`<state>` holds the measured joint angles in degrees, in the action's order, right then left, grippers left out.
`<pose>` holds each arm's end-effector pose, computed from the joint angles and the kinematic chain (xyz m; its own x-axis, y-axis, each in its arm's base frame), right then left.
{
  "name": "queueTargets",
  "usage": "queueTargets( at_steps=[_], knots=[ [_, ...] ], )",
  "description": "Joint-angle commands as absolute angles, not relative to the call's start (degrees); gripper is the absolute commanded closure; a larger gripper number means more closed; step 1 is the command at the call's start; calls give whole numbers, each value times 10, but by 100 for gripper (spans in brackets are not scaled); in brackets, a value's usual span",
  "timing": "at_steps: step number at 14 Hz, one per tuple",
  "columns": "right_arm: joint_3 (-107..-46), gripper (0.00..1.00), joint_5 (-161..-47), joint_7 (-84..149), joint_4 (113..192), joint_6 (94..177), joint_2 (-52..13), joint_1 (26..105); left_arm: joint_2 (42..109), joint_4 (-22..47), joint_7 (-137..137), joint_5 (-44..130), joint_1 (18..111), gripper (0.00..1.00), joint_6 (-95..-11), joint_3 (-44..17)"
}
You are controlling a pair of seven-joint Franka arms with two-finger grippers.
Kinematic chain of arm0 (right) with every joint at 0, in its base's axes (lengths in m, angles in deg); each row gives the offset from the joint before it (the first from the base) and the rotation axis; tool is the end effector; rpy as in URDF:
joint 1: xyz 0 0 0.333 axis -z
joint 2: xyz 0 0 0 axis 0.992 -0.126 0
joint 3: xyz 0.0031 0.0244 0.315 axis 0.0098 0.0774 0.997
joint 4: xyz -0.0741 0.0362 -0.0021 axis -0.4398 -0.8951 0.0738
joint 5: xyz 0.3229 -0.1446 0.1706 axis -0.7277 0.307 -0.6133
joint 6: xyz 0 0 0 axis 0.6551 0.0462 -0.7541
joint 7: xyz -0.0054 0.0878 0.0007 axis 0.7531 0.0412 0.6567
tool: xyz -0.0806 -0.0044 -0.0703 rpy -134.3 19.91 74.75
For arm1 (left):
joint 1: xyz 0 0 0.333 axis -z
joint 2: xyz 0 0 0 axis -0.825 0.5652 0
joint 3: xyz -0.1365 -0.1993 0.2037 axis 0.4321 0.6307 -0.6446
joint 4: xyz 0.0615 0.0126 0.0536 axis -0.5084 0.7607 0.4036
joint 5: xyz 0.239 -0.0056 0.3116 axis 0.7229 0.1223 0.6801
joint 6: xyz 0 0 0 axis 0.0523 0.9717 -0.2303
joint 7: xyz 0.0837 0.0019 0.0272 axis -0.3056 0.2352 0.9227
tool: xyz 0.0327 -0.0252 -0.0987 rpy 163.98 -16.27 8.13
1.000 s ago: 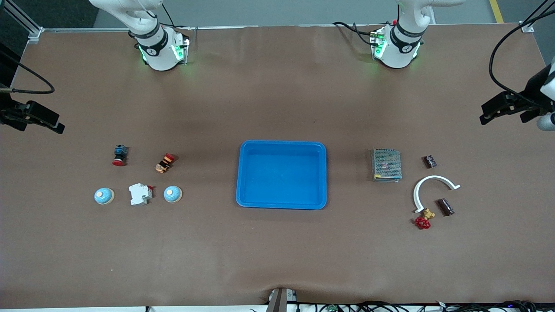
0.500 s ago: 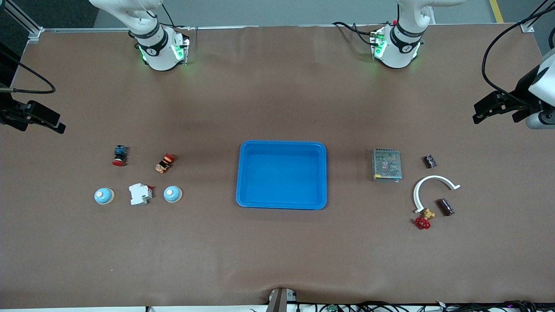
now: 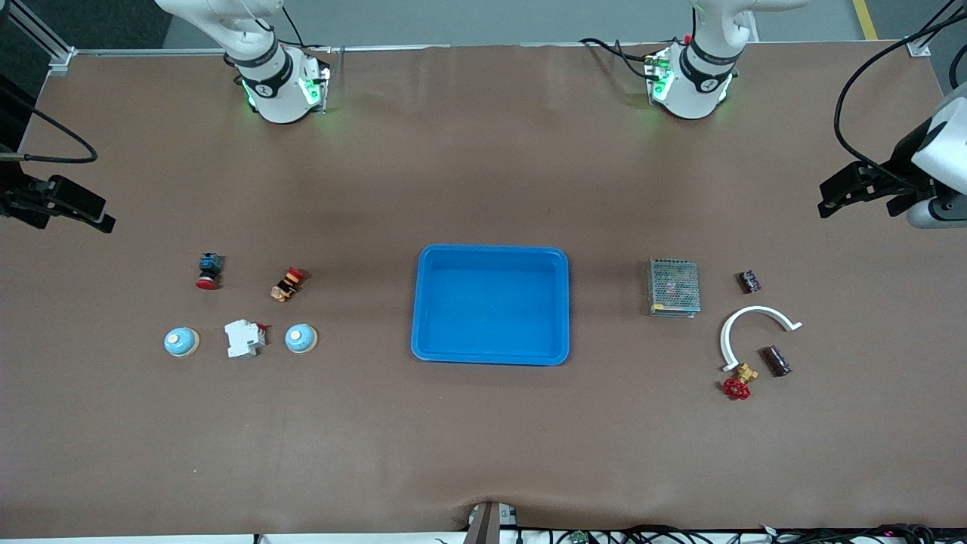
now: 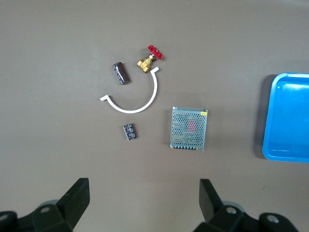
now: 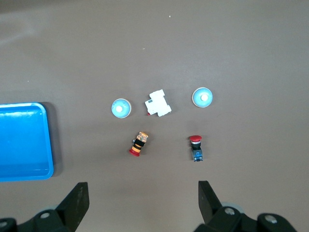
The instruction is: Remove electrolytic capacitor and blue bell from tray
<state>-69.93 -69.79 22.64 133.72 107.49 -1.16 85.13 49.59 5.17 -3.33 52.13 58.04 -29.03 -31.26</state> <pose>0.5806 -0.0078 0.6447 0.9946 -0.1019 0.0202 -0.1009 -0.9938 -0.0464 0.5572 -0.0292 0.6125 0.9998 0.0055 0.0201 0.0056 -1.0000 -0.0062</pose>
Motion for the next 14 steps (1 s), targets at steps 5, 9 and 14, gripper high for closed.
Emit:
queueTargets(
  at_steps=[5, 9, 14],
  knots=[
    [-699, 0, -704, 231, 1350, 1083, 1, 853, 507, 46, -32, 517, 588, 0, -290, -299],
    [-699, 0, -700, 231, 1350, 1083, 0, 853, 512, 39, -28, 512, 585, 0, -295, -299],
    [-699, 0, -698, 232, 1350, 1083, 0, 852, 515, 12, -1, 508, 586, 0, -295, -299]
  ],
)
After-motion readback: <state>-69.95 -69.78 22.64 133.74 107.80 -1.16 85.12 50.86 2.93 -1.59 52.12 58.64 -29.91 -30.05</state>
